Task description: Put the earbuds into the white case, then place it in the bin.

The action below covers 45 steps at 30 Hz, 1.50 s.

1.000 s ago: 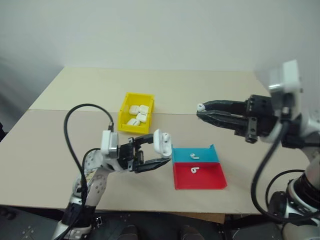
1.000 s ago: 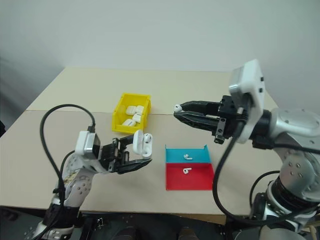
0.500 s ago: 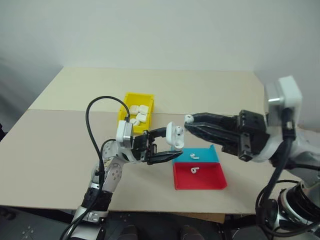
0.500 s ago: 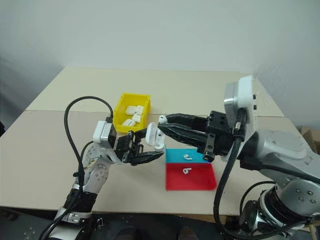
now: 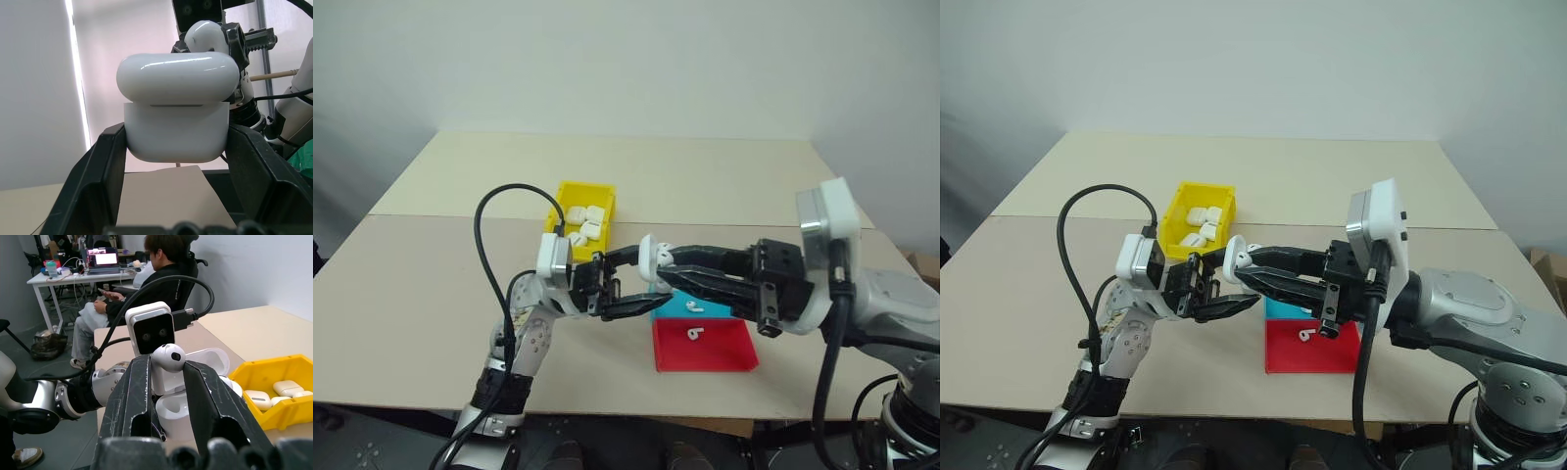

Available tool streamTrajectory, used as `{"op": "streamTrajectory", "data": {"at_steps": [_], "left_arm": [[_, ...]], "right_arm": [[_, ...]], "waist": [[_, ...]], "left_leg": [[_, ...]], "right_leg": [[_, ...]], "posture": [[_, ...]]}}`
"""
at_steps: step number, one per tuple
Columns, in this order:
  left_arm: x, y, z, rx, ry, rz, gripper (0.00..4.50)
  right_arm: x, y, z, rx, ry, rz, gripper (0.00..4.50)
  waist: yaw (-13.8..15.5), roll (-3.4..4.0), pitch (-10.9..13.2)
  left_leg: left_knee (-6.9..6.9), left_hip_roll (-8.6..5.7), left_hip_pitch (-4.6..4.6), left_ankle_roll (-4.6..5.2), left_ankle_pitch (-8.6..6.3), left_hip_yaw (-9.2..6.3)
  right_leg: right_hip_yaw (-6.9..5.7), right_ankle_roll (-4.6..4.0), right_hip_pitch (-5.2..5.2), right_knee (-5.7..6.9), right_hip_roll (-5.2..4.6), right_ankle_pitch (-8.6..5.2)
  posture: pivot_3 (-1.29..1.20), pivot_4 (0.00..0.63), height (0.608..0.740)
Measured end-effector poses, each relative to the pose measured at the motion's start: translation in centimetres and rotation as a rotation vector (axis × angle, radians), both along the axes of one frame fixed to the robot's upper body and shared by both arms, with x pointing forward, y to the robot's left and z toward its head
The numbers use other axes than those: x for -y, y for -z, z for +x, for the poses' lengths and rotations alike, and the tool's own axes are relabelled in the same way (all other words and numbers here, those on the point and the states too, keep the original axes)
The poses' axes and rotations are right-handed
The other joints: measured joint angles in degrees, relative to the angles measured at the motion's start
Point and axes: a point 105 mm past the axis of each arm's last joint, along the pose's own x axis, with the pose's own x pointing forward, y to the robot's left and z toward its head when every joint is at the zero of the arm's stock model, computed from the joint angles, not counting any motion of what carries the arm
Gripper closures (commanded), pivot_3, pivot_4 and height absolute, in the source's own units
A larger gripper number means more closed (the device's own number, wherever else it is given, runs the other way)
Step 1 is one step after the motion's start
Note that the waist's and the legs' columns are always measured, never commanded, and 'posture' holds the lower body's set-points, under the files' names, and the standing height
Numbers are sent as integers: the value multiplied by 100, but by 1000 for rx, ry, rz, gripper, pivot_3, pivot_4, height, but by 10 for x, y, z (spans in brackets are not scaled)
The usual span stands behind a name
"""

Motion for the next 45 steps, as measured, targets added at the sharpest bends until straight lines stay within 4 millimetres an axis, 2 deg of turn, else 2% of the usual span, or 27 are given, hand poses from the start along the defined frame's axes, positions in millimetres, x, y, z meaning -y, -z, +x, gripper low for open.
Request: {"op": "streamTrajectory", "data": {"at_steps": [21, 24, 27, 33, 36, 39, 44, 45], "left_arm": [[-1, 2, 0, -9, -8, -1, 1735], [-1, 2, 0, -11, -9, -2, 1735], [-1, 2, 0, -13, -12, -3, 1735], [-1, 3, 1, -14, -22, 6, 1735], [-1, 4, 1, -10, -21, 11, 1735], [0, 4, 1, -5, -25, 11, 1735], [11, 7, 2, 40, -42, 51, 1735], [15, 8, 4, 46, -51, 60, 1735]], "right_arm": [[3, 11, 7, 17, 35, -19, 3260], [2, 12, 7, 34, 39, -24, 2654], [1, 13, 3, 58, 25, -38, 1631], [3, 18, 3, 97, 49, -85, 1631], [14, 18, 1, 107, 56, -135, 1631], [32, 4, 6, 150, 86, -185, 1631], [38, -38, 7, 281, 45, -239, 1631], [35, -47, 7, 305, 23, -254, 1993]], "waist": [[12, -1, 1], [13, -1, 1], [12, -1, 1], [16, -2, 1], [31, -3, 2], [27, -3, 2], [-2, 0, 2], [-11, 0, 2]], "left_leg": [[0, -1, 0, 0, 0, -7], [0, -1, 0, 0, 0, -8], [0, -1, 0, 0, 0, -8], [0, -2, 0, 0, 0, -10], [0, -3, -1, 0, 0, -11], [1, -4, 2, 0, 0, -11], [-1, -2, 11, 0, 0, -11], [-1, -2, 11, 0, 0, -10]], "right_leg": [[-7, 2, 7, -10, -1, 1], [-7, 2, 7, -10, -1, 1], [-8, 2, 9, -11, -1, 1], [-10, 2, 11, -13, -1, 1], [-13, 2, 14, -16, -3, 1], [-13, 3, 18, -17, -3, 2], [-11, 2, 22, -18, -1, 3], [-11, 2, 22, -18, -1, 3]], "posture": [[0, 150, 740], [0, 150, 740], [0, 150, 740], [0, 150, 740], [0, 150, 740], [0, 150, 740], [0, 150, 740], [0, 150, 740]]}}
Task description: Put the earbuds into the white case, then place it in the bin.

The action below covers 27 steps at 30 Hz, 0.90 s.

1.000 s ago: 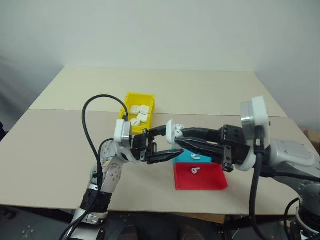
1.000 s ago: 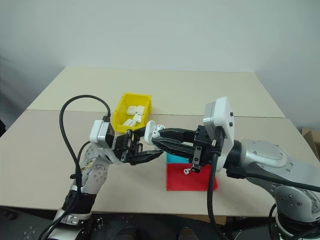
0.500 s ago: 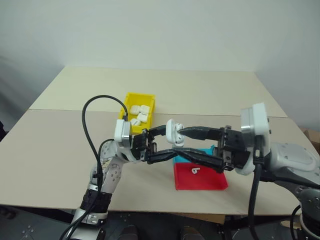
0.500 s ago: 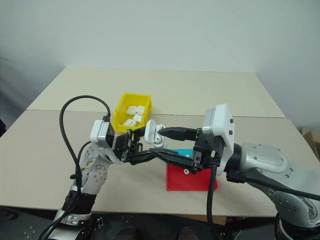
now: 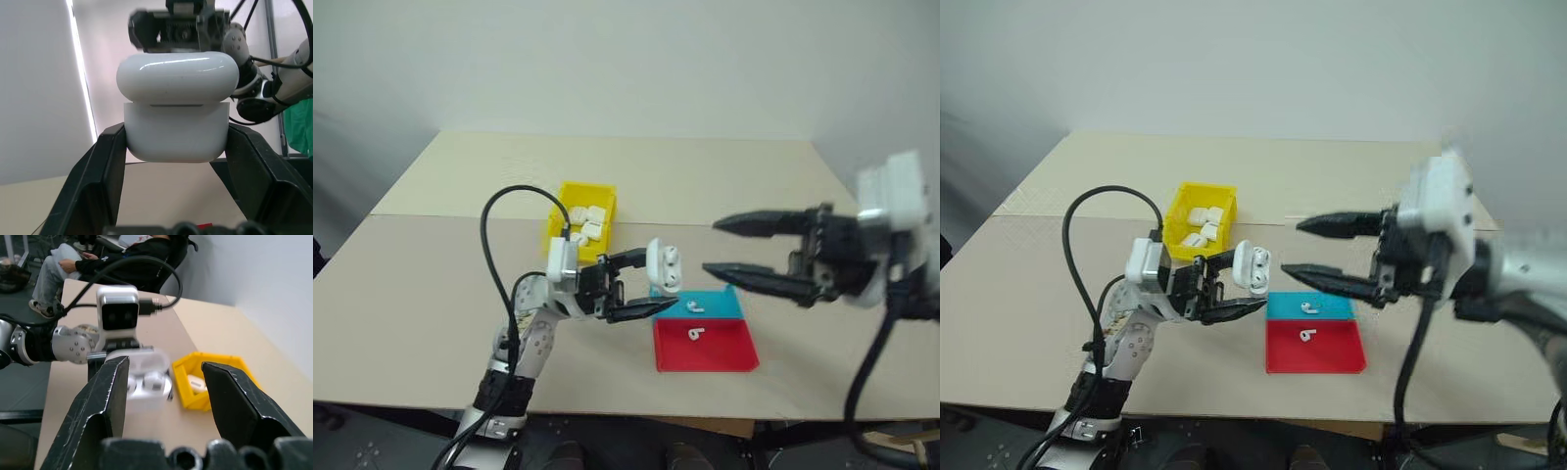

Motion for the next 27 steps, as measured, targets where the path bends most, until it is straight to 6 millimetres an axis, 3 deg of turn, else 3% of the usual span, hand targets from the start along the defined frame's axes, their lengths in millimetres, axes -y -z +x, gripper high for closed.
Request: {"op": "streamTrajectory", "data": {"at_steps": [3, 7, 14, 22, 27], "left_arm": [[12, 0, 5, 30, -31, 18, 1735], [22, 3, 11, 51, -72, 27, 1735], [38, 1, 16, 82, -119, 31, 1735], [34, 0, 15, 99, -132, 43, 1735], [29, 5, 14, 76, -133, 44, 1735]], "right_arm": [[-9, -14, 4, 37, -49, -71, 2836], [-21, -13, 12, 16, -98, -134, 4390], [-40, 12, 26, -32, -138, -260, 4455], [-37, 32, 34, 2, -113, -377, 4455], [-36, 34, 34, 27, -120, -404, 4455]], "waist": [[9, 0, 0], [29, 0, 0], [44, 1, 0], [45, 2, -1], [42, 3, -1]], "left_leg": [[-1, 0, -2, 0, 0, 0], [-1, 0, -13, 2, -1, 1], [5, -1, -40, 2, -1, 1], [5, -1, -56, 2, -1, 3], [5, -1, -54, 2, -1, 3]], "right_leg": [[0, 0, -1, -4, -2, 0], [-1, 0, -11, -6, -3, 0], [-2, 1, -39, 2, -4, 1], [1, 1, -63, 8, -4, 2], [1, 0, -63, 11, -3, 2]], "posture": [[0, 150, 740], [0, 150, 740], [0, 150, 740], [0, 150, 740], [0, 150, 740]]}}
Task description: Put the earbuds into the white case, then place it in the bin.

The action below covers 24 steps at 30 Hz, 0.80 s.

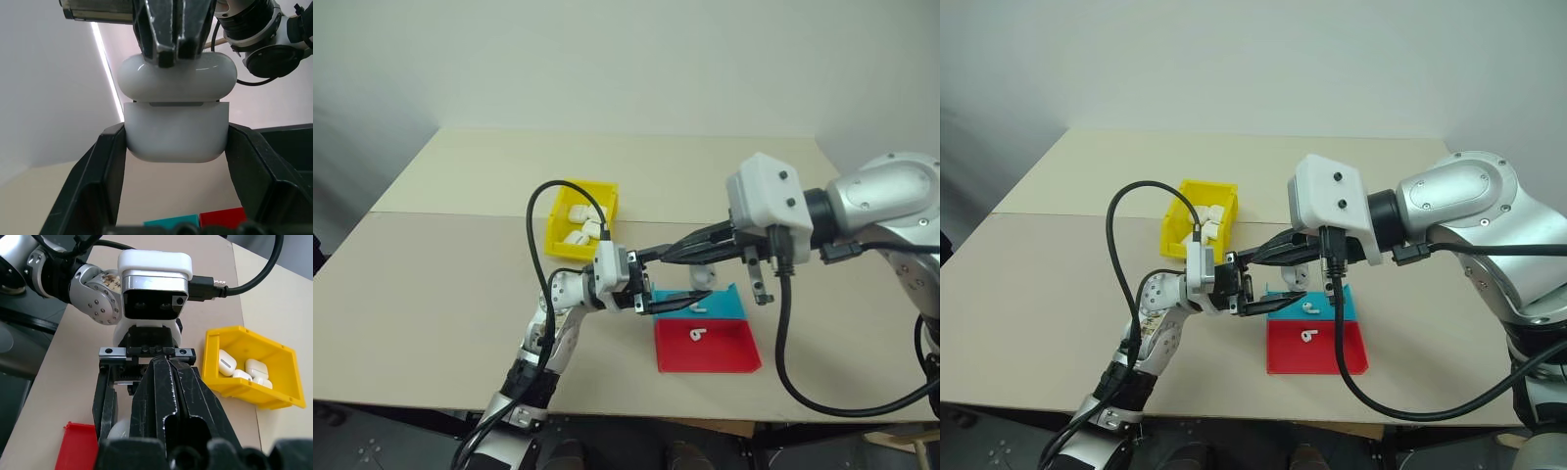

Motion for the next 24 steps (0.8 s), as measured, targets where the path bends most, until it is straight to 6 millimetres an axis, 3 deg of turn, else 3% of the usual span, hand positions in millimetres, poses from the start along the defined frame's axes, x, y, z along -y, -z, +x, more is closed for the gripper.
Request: {"op": "streamTrajectory", "data": {"at_steps": [15, 20, 24], "left_arm": [[-10, -7, 0, 5, -11, -43, 1735], [-16, -12, 0, 10, -27, -65, 1735], [-32, -13, 4, -32, -105, -81, 1735]], "right_arm": [[11, -7, 4, 22, 29, 26, 4455], [16, -35, 5, 51, 49, 177, 4455], [30, -51, 8, 109, 128, 306, 4455]], "waist": [[1, 0, 0], [1, 0, 0], [1, 0, 0]], "left_leg": [[0, 0, 1, 0, 0, 0], [0, 0, 1, 0, 0, 0], [0, 1, 0, 0, 0, -2]], "right_leg": [[0, 0, 1, 0, 0, 1], [0, -1, 2, 2, 0, 1], [-1, -1, 2, 2, 0, 1]], "posture": [[0, 150, 740], [0, 150, 740], [0, 150, 740]]}}
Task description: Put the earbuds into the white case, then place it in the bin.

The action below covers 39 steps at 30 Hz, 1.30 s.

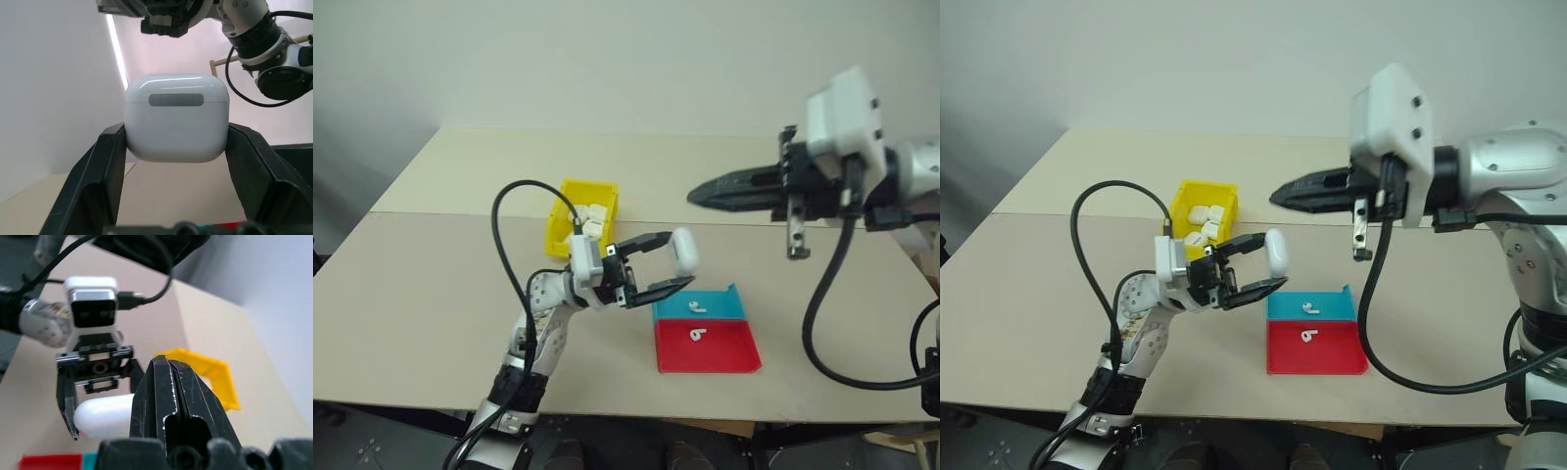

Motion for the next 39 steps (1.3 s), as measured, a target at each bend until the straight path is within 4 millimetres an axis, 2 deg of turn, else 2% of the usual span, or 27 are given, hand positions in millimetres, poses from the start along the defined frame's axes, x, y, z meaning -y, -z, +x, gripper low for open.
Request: {"op": "streamTrajectory", "data": {"at_steps": [4, 9, 11, 14, 18, 24, 25, 28, 29, 34, 36, 39], "left_arm": [[-25, -12, 16, -71, -209, 44, 1735], [-53, -38, 60, -180, -551, -11, 1735], [-68, -49, 83, -199, -715, -20, 1735], [-89, -37, 110, -280, -908, 15, 1735], [-99, -4, 126, -338, -1016, 142, 1735], [-107, 22, 139, -416, -1102, 211, 1735], [-107, 22, 140, -424, -1104, 215, 1023], [-106, 22, 141, -431, -1099, 217, 133], [-105, 22, 142, -432, -1097, 216, 37], [-99, 22, 142, -428, -1072, 206, 37], [-91, 14, 138, -440, -984, 136, 37], [-84, -7, 116, -409, -790, 62, 37]], "right_arm": [[15, 26, 7, -70, 108, 54, 4455], [22, 53, 7, -150, 185, 132, 4455], [26, 61, 8, -176, 231, 167, 4455], [30, 65, 10, -192, 278, 191, 4455], [36, 69, 14, -202, 331, 214, 4455], [39, 76, 16, -220, 372, 193, 4455], [39, 76, 15, -219, 372, 191, 4500], [38, 78, 15, -222, 373, 184, 4500], [38, 78, 16, -225, 374, 181, 4500], [37, 82, 16, -236, 377, 163, 4500], [38, 82, 16, -231, 385, 152, 4500], [42, 89, 15, -246, 399, 107, 4500]], "waist": [[4, 1, 0], [49, -1, 0], [64, -1, 0], [50, 0, 0], [54, 0, 0], [73, 0, 0], [73, 0, 0], [71, 0, 0], [73, 0, 0], [76, 0, 0], [84, 0, 0], [63, 0, 0]], "left_leg": [[1, -2, 2, 0, 0, -1], [5, -6, 3, -1, 2, -8], [5, -8, 6, 0, 2, -10], [4, -10, 6, 0, 2, -8], [2, -10, 0, -2, 2, -7], [2, -11, -1, -2, 3, -7], [2, -11, -1, -2, 3, -7], [2, -11, -1, -2, 3, -7], [2, -11, 0, -2, 3, -7], [2, -11, -1, -3, 3, -7], [2, -11, -3, -3, 3, -7], [1, -9, -3, -3, 3, -4]], "right_leg": [[2, 2, 2, 5, -2, 1], [-3, 7, 9, 3, -2, 4], [-4, 7, 11, 2, -1, 4], [-1, 7, 10, 0, -2, 4], [-2, 7, 3, 0, -1, 4], [-2, 7, 3, 0, -1, 4], [-2, 7, 3, 0, -1, 4], [-2, 7, 3, 0, -2, 4], [-2, 7, 3, 0, -2, 4], [-2, 7, 3, 0, -2, 4], [-2, 7, 2, 0, -2, 4], [-1, 7, 0, 0, -2, 4]], "posture": [[0, 150, 740], [0, 150, 740], [0, 150, 740], [0, 150, 740], [0, 150, 740], [0, 150, 740], [0, 150, 740], [0, 150, 740], [0, 150, 740], [0, 150, 740], [0, 150, 740], [0, 150, 740]]}}
